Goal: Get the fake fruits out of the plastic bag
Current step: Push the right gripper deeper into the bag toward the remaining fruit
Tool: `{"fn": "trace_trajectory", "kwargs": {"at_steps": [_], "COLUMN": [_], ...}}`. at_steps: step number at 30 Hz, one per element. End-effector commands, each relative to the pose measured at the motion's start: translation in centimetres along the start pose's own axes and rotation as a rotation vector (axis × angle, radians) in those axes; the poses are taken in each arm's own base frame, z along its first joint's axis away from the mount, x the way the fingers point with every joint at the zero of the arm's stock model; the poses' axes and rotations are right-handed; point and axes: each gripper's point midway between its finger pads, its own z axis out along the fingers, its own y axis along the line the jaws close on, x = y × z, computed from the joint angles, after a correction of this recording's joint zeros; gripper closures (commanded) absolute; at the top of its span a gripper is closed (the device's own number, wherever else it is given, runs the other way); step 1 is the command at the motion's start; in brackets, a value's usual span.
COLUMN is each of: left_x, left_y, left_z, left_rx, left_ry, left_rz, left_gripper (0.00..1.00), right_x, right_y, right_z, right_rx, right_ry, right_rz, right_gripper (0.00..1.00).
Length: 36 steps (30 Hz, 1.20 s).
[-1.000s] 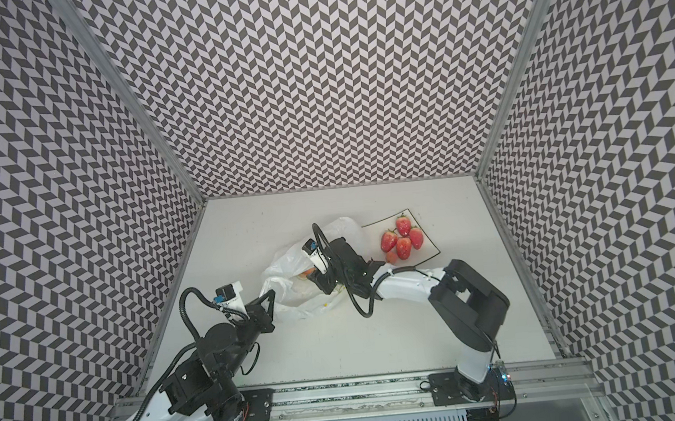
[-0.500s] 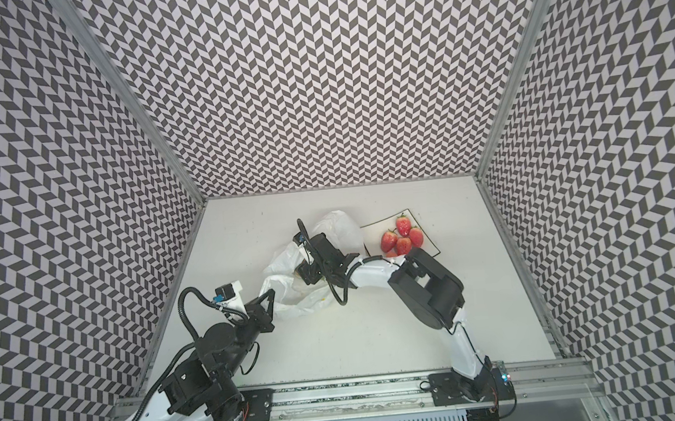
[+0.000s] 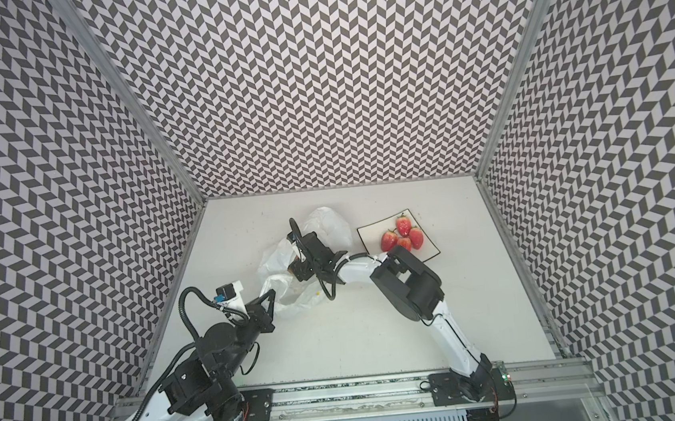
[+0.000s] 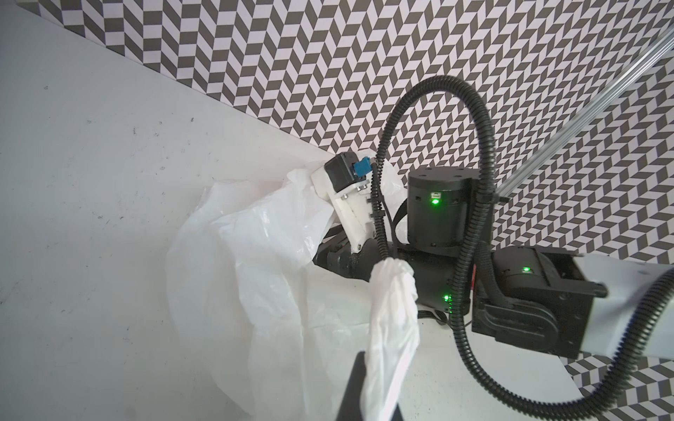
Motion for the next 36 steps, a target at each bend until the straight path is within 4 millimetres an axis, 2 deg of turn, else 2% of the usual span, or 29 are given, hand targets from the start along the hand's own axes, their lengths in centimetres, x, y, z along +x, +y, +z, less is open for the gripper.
{"fn": "trace_trajectory", "kwargs": {"at_steps": [1, 5, 10, 14, 21, 24, 26, 29, 34, 36], "left_x": [-0.8, -0.8, -0.8, -1.0, -1.7, -1.6, -1.5, -1.7, -2.3, -2.6], "left_y": [-0.4, 0.2, 1.6, 2.6, 3.1, 3.1, 3.0, 2.4, 1.4, 1.1], "left_z": [-0.4, -0.5, -0.9, -1.3, -1.4, -1.3, -1.2, -1.2, -1.2, -1.2], "left_rx": [0.011, -0.018, -0.070, -0.110, -0.147, -0.149, -0.142, -0.115, -0.088, -0.081], "left_ry": [-0.017, -0.021, -0.035, -0.060, -0.089, -0.087, -0.083, -0.083, -0.080, -0.082], "left_rz": [-0.018, -0.034, -0.077, -0.111, -0.125, -0.123, -0.122, -0.113, -0.081, -0.069], "left_gripper": [1.00, 1.00, 1.00, 1.00, 1.00, 1.00, 1.00, 1.00, 1.00, 1.00], "right_x": [-1.4, -1.8, -2.3, -3.0, -2.0, -1.1, -1.0, -2.2, -3.7, -3.8], "right_y": [-0.1, 0.3, 0.9, 1.7, 3.3, 3.5, 3.5, 3.3, 2.8, 3.2], "right_z": [1.0, 1.4, 0.6, -1.3, -5.9, -7.6, -8.3, -9.3, -10.2, -10.4], "right_rx": [-0.012, -0.038, -0.088, -0.137, -0.230, -0.245, -0.247, -0.236, -0.219, -0.237], "right_ry": [-0.044, -0.054, -0.086, -0.131, -0.153, -0.143, -0.137, -0.144, -0.095, -0.067], "right_rz": [0.006, 0.007, 0.004, -0.031, -0.100, -0.114, -0.108, -0.045, 0.198, 0.266], "right_gripper": [0.23, 0.31, 0.43, 0.52, 0.59, 0.56, 0.45, 0.36, 0.35, 0.37]}}
